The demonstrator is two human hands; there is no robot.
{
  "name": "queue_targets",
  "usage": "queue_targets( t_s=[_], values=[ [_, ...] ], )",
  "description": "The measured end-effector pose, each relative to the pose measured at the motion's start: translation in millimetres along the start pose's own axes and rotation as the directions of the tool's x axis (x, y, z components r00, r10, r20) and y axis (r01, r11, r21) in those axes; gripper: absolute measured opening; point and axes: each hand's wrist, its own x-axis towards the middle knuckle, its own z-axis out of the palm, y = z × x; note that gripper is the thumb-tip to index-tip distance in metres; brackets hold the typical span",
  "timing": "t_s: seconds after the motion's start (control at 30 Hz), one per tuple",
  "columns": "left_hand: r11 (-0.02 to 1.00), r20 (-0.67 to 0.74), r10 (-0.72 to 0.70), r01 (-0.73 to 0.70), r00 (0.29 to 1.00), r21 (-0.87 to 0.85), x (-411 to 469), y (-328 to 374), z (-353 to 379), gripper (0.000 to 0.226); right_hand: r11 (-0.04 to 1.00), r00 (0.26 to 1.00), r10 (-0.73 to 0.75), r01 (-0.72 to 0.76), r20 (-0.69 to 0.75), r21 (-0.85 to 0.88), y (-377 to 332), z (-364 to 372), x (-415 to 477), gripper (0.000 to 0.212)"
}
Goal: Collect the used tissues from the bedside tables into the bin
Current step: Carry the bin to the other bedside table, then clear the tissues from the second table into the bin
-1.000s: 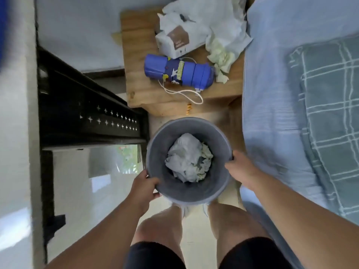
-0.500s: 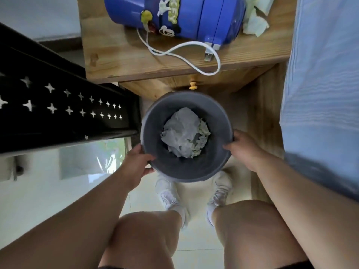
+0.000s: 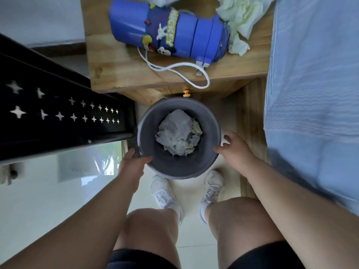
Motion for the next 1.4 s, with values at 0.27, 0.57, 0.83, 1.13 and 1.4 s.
queue_targets(
  t_s=[0.27,0.57,0.83,1.13,1.4],
  values=[
    [0.985,0.216,0.143,-0.161,0.966,0.068,-189.6,60.7,-29.3,0.020,0.975,0.990,-0.134,0.140,0.046,-0.175,-98.7,-50.3,-168.6,0.038],
    [0.827,0.327,0.415,-0.502,0.849,0.252,-263.2,196.1,-21.6,0.010,0.964,0.967,-0.247,0.237,-0.070,-0.121,-209.9,-136.0,-177.4,0.025],
    [0.584,0.367,0.553,-0.662,0.748,0.470,-233.7,312.7,58.3,0.020,0.912,0.927,-0.349,0.302,-0.139,-0.277,-272.8,-159.0,-86.9,0.037],
    [-0.223,0.657,0.603,-0.695,0.453,0.684,-185.5,377.0,164.7,0.056,0.838,0.813,-0.496,0.356,-0.304,-0.415,-265.6,-121.0,-32.3,0.019],
    [-0.509,0.712,0.548,-0.500,0.440,0.701,-153.2,404.9,194.7,0.043,0.819,0.841,-0.484,0.338,-0.243,-0.464,-256.3,-108.4,-0.8,0.040]
  ],
)
